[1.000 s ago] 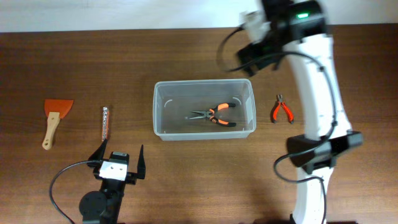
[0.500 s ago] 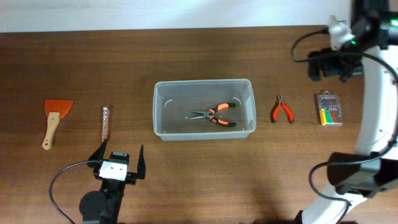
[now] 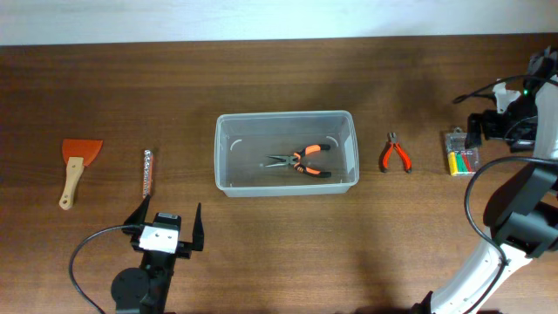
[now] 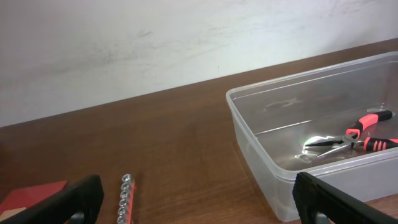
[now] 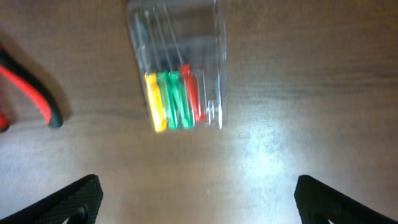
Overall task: Pack container
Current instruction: 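Move the right gripper right to the clear screwdriver pack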
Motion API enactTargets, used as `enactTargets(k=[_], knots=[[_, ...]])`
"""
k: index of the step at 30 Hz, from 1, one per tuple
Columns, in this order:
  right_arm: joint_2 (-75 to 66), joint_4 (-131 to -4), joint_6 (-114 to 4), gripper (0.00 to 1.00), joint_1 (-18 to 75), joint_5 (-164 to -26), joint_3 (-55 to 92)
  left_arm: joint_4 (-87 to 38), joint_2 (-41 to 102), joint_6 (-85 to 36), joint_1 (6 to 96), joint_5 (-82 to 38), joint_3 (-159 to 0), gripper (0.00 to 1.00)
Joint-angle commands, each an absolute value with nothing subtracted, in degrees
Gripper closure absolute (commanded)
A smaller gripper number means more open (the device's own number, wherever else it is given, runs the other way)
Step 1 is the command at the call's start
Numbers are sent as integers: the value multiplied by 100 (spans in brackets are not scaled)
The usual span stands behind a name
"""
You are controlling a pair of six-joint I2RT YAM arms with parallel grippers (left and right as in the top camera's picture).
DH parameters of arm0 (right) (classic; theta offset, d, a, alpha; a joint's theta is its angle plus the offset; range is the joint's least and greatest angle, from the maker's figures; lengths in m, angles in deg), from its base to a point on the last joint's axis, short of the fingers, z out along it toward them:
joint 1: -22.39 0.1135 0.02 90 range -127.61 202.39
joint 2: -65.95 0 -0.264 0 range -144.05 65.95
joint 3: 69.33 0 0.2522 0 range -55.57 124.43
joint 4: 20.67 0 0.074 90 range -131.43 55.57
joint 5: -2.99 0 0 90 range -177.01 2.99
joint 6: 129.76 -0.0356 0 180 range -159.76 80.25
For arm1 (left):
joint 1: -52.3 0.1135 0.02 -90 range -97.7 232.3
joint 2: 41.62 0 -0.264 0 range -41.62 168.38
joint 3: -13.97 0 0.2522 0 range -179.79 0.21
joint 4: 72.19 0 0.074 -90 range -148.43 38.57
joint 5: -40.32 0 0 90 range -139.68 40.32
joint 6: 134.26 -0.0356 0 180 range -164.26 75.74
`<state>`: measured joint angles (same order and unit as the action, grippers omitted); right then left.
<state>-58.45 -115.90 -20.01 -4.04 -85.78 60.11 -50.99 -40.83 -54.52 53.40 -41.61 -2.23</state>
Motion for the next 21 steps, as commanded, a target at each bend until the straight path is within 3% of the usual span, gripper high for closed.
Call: enactTargets(k=[1,21], knots=[[-5989,-11448,-1944,1,-271,-8674,6033,-5114,-4126,-5402,5368,-4204,-186,1],[-6559,-11103,-1765,1,-92,-8479,6009,-5114,-4126,-5402,5368,-4202,-186,1]])
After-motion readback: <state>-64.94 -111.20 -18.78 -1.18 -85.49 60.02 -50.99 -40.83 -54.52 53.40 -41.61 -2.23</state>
